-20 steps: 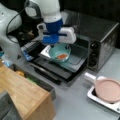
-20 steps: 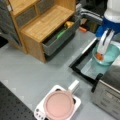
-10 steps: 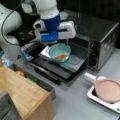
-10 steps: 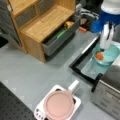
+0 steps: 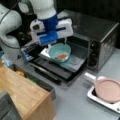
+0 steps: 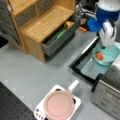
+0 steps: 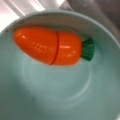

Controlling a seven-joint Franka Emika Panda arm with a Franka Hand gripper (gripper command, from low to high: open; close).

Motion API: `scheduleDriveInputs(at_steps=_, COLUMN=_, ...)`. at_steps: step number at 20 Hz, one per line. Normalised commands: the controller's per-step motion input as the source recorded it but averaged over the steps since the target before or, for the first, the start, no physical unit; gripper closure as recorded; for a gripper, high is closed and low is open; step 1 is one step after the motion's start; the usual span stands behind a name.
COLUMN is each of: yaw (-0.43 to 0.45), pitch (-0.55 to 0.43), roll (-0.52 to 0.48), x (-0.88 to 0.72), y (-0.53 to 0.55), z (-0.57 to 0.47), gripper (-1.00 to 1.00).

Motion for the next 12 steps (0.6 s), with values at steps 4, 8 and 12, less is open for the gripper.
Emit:
scheduleDriveInputs(at_steps=4, yaw=0.510, pitch=0.128, roll=-0.118, x=0.33, y=-0.17, z=0.19, gripper=-1.00)
scheduleDriveInputs(at_steps=8, yaw=0.528, pitch=0.202, roll=-0.108, x=0.39, y=-0.12, z=0.24, gripper=-1.00)
scheduleDriveInputs(at_steps=12, yaw=0.511, pitch=0.176, roll=-0.078, x=0.46, y=-0.16, z=0.20, gripper=-1.00)
